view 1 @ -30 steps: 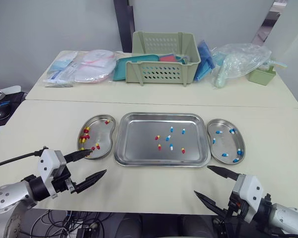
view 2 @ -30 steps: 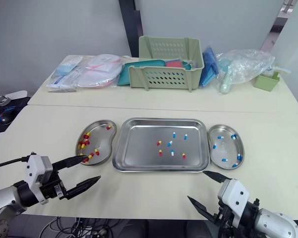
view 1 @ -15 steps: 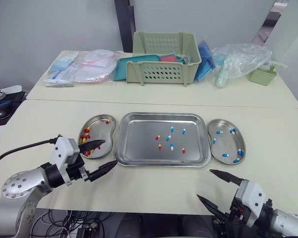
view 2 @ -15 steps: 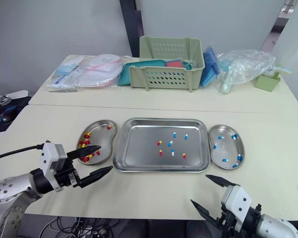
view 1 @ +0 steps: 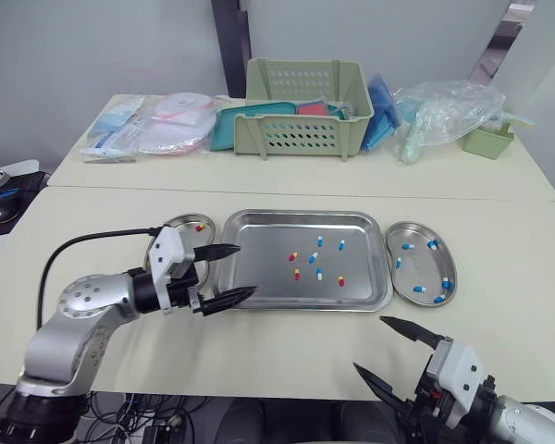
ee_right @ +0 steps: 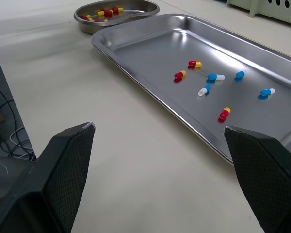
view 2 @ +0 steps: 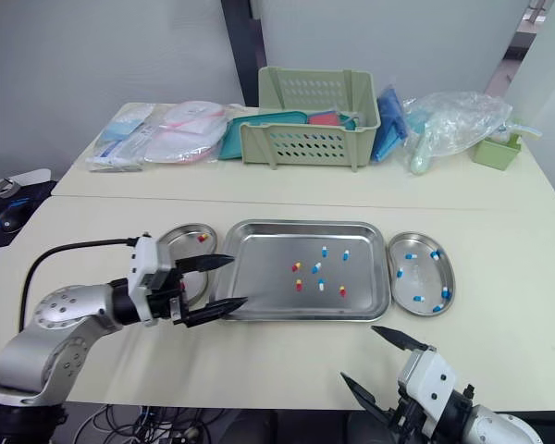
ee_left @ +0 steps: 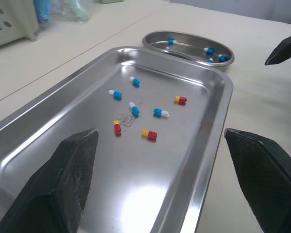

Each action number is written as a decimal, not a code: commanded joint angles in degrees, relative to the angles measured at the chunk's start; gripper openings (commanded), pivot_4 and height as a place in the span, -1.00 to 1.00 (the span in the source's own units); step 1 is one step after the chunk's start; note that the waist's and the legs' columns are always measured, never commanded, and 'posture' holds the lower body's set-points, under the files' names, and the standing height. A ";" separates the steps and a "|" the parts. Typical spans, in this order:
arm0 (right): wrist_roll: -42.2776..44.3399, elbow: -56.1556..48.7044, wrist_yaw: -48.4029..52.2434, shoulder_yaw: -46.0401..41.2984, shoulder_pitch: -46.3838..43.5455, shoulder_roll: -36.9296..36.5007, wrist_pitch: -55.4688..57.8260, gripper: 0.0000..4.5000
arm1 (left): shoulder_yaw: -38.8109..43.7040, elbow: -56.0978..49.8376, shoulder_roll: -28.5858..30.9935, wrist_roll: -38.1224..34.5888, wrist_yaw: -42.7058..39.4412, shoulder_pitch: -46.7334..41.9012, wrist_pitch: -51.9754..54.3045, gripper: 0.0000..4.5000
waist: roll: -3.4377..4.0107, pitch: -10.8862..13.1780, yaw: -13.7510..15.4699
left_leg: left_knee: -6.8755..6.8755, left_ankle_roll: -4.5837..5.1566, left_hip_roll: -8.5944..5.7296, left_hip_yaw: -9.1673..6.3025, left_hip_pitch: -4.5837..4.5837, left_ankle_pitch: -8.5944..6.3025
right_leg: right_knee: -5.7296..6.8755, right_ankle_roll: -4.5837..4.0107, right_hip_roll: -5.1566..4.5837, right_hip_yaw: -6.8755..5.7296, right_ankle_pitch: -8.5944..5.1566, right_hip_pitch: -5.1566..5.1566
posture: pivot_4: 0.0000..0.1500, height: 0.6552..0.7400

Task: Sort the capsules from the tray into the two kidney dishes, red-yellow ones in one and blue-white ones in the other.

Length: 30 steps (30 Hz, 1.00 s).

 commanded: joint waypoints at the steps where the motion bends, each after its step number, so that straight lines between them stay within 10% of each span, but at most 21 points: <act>1: -0.38 -2.42 -1.06 0.55 0.51 0.10 -0.09 1.00 | -3.25 0.46 -1.07 1.61 -0.99 -2.23 -1.52 0.73 | 0.00 0.00 0.00 | 0.00 0.00 0.00 0.00 0.00 0.00 | 0.00 0.00 0.00 0.00 0.00 0.00 | 1.00 1.00; 7: -0.64 -2.91 -2.20 1.69 0.07 -0.05 0.61 1.00 | -9.07 5.83 -3.43 5.19 -3.75 -8.65 -4.57 0.73 | 0.00 0.00 0.04 | 0.02 0.00 -0.01 -0.01 -0.01 0.00 | 0.00 0.00 0.00 -0.01 0.00 0.00 | 1.00 1.00; 14: -0.90 -3.45 -3.24 2.75 -0.15 -0.09 1.46 1.00 | -13.95 12.54 -3.04 8.91 -9.33 -15.71 -6.24 -0.20 | 0.00 0.00 -0.11 | 0.04 0.00 -0.03 -0.01 -0.01 0.00 | 0.01 0.00 0.01 -0.01 0.00 0.00 | 1.00 1.00; 30: -1.73 -4.97 -5.63 5.63 -0.34 0.13 3.06 1.00 | -21.87 23.33 -9.05 21.32 -5.47 -25.29 -6.36 -0.20 | 0.00 0.00 -0.04 | 0.11 0.01 -0.07 -0.14 -0.07 0.01 | 0.04 0.01 0.02 -0.08 0.00 -0.01 | 1.00 1.00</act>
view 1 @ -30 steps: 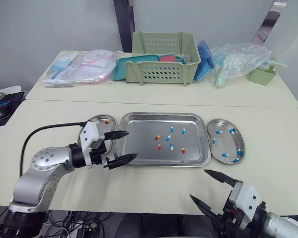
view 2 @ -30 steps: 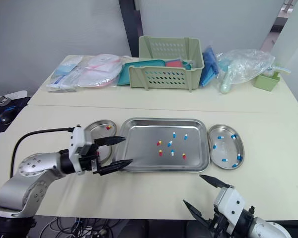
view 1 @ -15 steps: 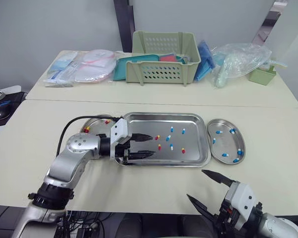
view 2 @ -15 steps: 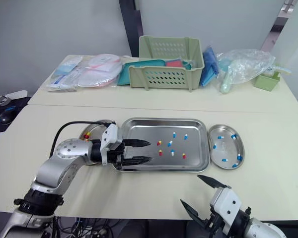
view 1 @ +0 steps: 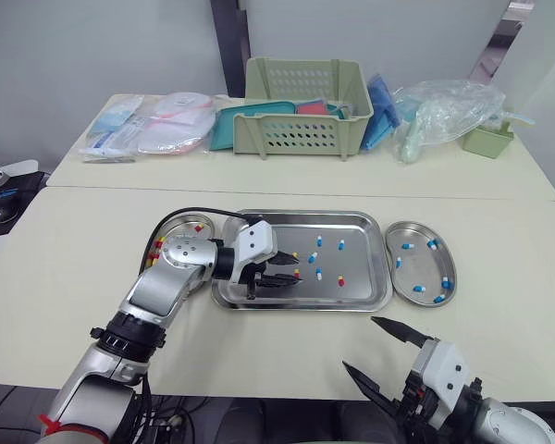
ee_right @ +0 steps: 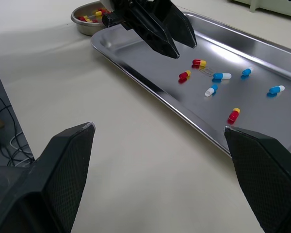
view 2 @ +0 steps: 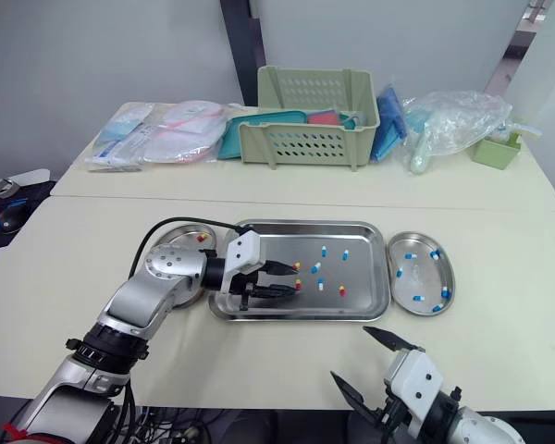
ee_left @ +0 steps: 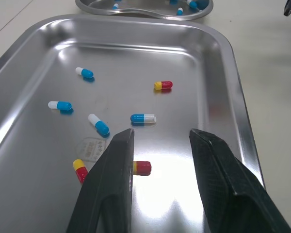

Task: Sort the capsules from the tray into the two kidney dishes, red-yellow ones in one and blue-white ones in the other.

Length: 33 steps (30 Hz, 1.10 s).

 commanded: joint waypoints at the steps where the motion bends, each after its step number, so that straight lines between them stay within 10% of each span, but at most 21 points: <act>1: 0.39 -3.44 -0.72 0.12 0.34 0.11 0.22 1.00 | -0.54 1.54 -0.77 1.87 0.74 -1.43 -0.91 -0.20 | 0.00 0.00 0.00 | 0.01 0.00 0.00 0.00 -0.01 0.00 | 0.00 0.00 0.00 0.00 0.00 0.00 | 1.00 1.00; 33: 1.68 -7.65 -1.98 -0.52 -0.64 -0.26 6.00 1.00 | -3.43 7.48 -4.53 8.58 2.27 0.24 -3.21 -0.36 | 0.02 -0.03 0.04 | 0.01 0.00 -0.01 -0.04 0.00 0.00 | 0.00 0.00 0.00 -0.03 0.00 0.02 | 1.00 1.00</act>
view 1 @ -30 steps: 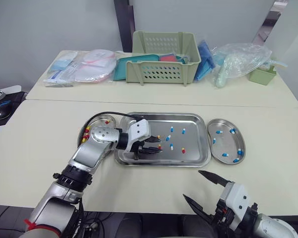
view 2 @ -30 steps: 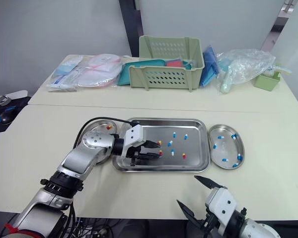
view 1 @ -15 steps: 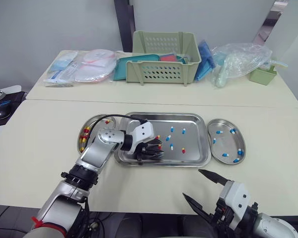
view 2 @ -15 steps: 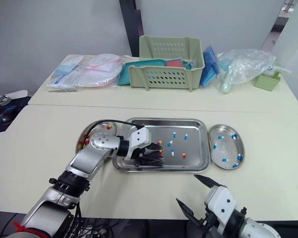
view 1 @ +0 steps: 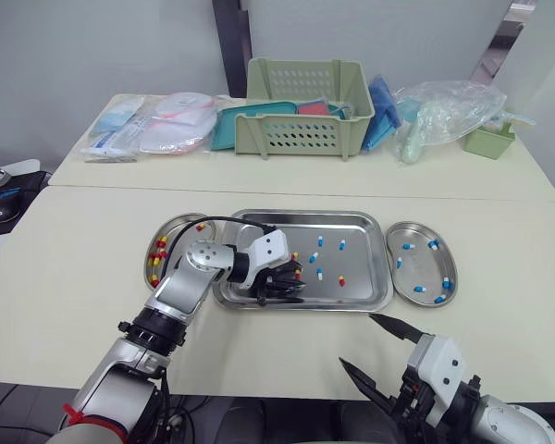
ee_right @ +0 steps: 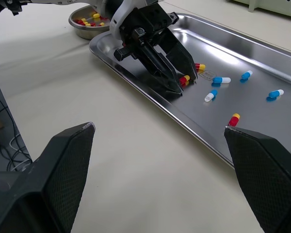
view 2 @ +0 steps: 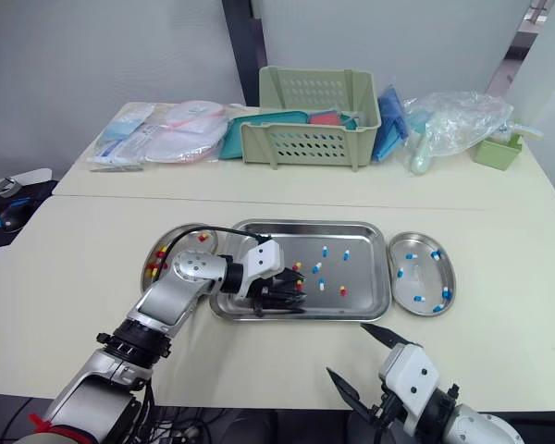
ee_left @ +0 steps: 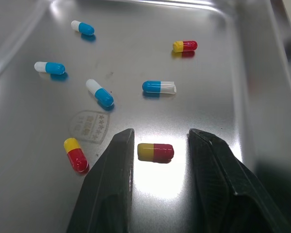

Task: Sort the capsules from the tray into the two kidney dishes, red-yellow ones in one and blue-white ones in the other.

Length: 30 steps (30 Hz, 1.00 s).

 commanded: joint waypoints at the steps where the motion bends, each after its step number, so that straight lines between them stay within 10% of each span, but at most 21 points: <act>1: 1.39 -3.08 0.01 -0.52 0.17 -0.18 -0.08 1.00 | -1.26 0.28 0.09 1.40 0.08 1.43 -0.59 -0.46 | 0.02 -0.02 -0.01 | 0.00 0.00 0.00 0.00 0.00 0.00 | 0.00 0.00 0.00 0.00 0.00 0.00 | 1.00 1.00; 4: 1.53 -3.18 0.05 -0.65 0.23 -0.23 0.06 1.00 | -1.17 0.27 0.19 1.56 0.38 1.82 -0.90 -0.82 | 0.02 -0.06 -0.01 | 0.00 0.00 0.00 -0.01 0.01 0.00 | 0.00 0.00 0.00 -0.01 0.00 0.02 | 1.00 1.00; 18: 3.46 -2.55 1.03 -1.66 -2.20 -1.56 0.95 1.00 | 5.96 -14.29 2.98 -5.74 0.61 1.81 6.69 -0.82 | 0.06 -0.09 -0.06 | 0.00 0.00 0.01 -0.03 -0.02 0.00 | 0.00 0.00 0.00 -0.02 0.00 0.00 | 1.00 1.00; 30: 8.16 1.10 6.41 -0.37 -11.93 -4.14 3.08 1.00 | 34.12 -29.76 14.95 -18.28 10.78 15.69 28.06 -0.82 | 0.06 -0.07 -0.49 | -0.02 0.01 0.03 -0.03 0.05 -0.01 | 0.02 0.00 0.02 0.04 0.00 -0.01 | 1.00 1.00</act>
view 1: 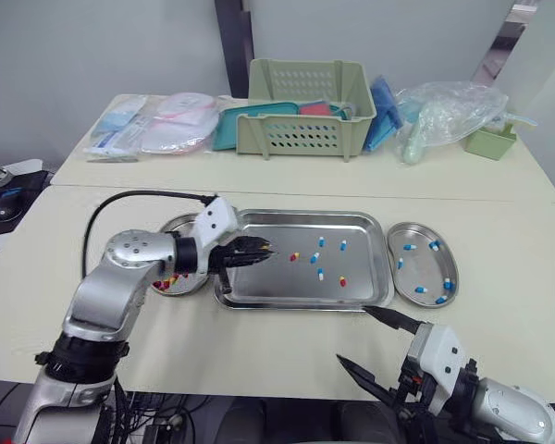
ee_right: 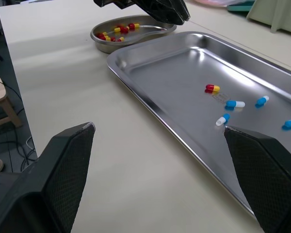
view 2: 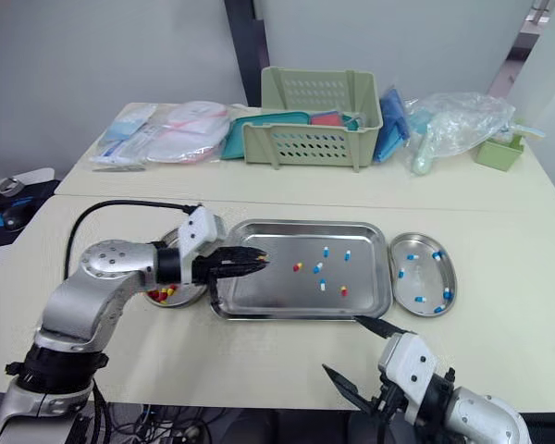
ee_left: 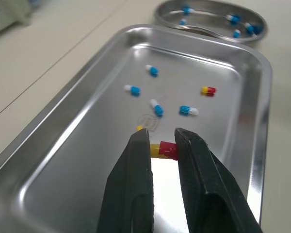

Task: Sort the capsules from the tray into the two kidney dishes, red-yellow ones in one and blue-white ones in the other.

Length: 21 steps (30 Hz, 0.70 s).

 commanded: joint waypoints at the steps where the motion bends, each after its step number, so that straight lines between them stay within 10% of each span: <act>1: 2.35 0.16 2.20 0.92 -3.01 -0.65 0.60 1.00 | 11.31 -1.68 3.41 -1.70 3.53 5.09 1.93 -0.82 | 0.01 0.00 -0.09 | -0.01 0.00 0.01 -0.05 0.00 0.00 | 0.00 0.00 0.02 -0.03 0.00 0.00 | 1.00 1.00; 15: 4.71 2.98 6.08 2.39 -9.85 -1.60 2.31 1.00 | 19.29 1.04 -0.03 -4.17 12.03 14.13 -1.56 -0.82 | -0.06 0.00 0.54 | -0.01 -0.01 0.00 -0.04 -0.04 0.00 | -0.04 0.00 -0.03 -0.06 0.00 0.00 | 1.00 1.00; 21: 5.01 2.96 6.42 2.17 -10.25 -1.79 2.94 1.00 | 19.94 4.13 0.25 -4.19 13.83 13.63 -4.21 -0.09 | -0.06 0.00 0.47 | -0.01 -0.01 0.00 -0.05 -0.03 0.00 | -0.03 -0.01 -0.02 -0.06 0.00 -0.01 | 1.00 1.00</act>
